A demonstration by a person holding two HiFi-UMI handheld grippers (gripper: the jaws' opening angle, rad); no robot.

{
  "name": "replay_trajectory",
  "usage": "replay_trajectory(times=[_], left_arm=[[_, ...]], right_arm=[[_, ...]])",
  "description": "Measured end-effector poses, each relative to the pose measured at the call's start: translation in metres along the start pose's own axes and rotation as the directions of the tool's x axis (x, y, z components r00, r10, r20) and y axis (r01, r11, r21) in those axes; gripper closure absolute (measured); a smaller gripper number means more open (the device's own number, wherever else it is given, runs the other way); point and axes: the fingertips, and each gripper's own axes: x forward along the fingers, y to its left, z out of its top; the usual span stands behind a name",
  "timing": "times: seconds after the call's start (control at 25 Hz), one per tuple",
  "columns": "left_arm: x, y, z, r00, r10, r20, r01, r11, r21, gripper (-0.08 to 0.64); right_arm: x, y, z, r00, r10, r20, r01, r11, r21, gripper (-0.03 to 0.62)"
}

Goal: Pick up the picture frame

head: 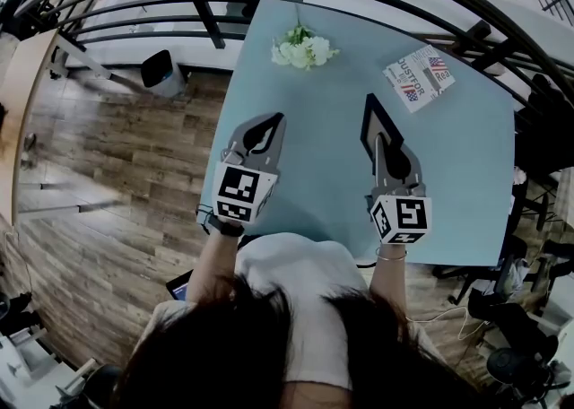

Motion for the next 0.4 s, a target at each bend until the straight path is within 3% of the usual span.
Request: replay_trajectory(times=[0.4], left_arm=[[0.0028,0.0103,-0.0024,1.0,0.001,0.005,-0.001,1.0,0.016,0.503]], right_arm=[[-0.0026,-0.0021,-0.0006,1.0,-0.007,0.0,0.007,1.0,-0.005,0.58]])
